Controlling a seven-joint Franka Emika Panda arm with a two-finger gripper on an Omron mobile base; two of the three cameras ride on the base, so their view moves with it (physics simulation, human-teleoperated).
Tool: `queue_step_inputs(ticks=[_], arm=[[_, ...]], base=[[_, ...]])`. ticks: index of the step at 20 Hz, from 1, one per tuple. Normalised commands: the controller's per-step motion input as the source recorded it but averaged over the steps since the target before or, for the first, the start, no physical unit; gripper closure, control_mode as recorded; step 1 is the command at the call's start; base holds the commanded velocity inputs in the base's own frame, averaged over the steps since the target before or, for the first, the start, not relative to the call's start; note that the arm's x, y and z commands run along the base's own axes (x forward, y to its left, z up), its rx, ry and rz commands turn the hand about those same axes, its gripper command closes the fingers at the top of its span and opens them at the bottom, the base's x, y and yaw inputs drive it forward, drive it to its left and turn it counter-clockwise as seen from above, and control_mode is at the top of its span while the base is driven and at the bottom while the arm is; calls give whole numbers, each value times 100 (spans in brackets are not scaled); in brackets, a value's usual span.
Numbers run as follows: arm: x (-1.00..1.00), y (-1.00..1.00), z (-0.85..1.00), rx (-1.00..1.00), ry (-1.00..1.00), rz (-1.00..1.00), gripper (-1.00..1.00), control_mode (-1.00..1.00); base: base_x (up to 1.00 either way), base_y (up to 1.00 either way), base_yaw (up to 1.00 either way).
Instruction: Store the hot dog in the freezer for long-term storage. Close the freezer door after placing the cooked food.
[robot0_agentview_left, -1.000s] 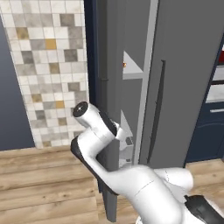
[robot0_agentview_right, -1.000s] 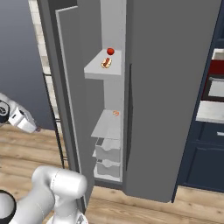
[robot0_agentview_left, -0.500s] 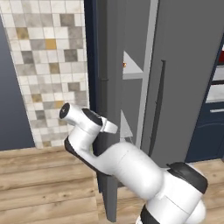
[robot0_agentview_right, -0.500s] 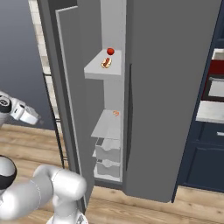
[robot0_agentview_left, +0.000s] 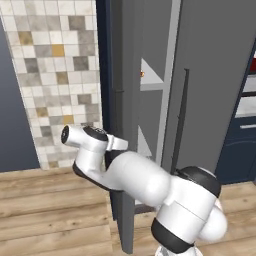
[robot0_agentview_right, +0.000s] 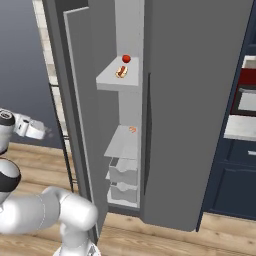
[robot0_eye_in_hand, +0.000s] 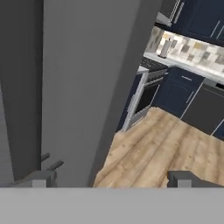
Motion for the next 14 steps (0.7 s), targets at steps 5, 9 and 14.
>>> queue_step_inputs(ticks=[5,9,14], arm=[[11,19,0,-17,-21,0,-100,-100],[1,12,0,-3,-15,0,-100,-100],[17,2,-4,-2,-8,-1,-100,-100]], base=[[0,0,0],[0,0,0],[0,0,0]])
